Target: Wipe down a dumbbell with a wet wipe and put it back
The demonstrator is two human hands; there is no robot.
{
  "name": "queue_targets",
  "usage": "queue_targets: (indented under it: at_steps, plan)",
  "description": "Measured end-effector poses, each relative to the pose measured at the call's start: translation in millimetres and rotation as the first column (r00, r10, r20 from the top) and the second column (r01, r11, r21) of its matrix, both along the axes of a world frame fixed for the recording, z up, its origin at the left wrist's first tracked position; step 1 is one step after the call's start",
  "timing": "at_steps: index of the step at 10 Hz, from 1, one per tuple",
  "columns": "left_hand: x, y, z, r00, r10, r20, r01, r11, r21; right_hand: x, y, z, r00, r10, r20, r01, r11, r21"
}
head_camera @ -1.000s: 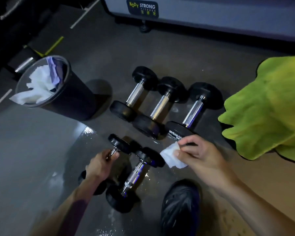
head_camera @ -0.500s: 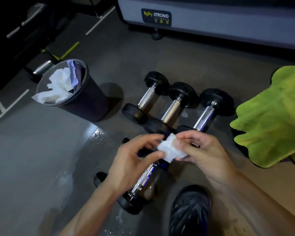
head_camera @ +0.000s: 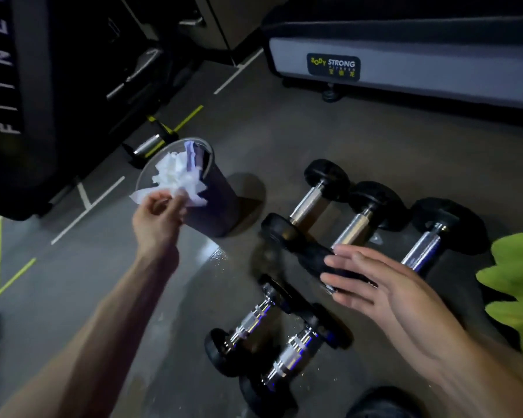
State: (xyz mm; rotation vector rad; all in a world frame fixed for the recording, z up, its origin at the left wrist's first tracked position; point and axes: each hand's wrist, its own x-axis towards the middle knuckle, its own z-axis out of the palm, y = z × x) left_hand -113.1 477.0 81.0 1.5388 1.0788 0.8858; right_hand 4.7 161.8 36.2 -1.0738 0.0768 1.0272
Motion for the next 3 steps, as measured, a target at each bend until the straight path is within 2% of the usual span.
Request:
queue_targets:
  at_steps: [1, 2, 3]
  plan:
    - [18, 59, 17, 0.984, 0.175, -0.018, -0.174, 0.984, 0.036, 4, -5, -3, 1.0, 0.003, -0.01, -0.003, 1.0, 0.002]
    - [33, 100, 29, 0.975, 0.152, -0.162, -0.152, 0.988, 0.014, 6, -9, -3, 1.0, 0.017, -0.024, -0.017, 1.0, -0.006]
    - [33, 104, 20, 0.951, 0.108, -0.29, -0.123, 0.992, -0.034, 6, -15, 0, 0.999, 0.008, -0.051, -0.008, 1.0, 0.004]
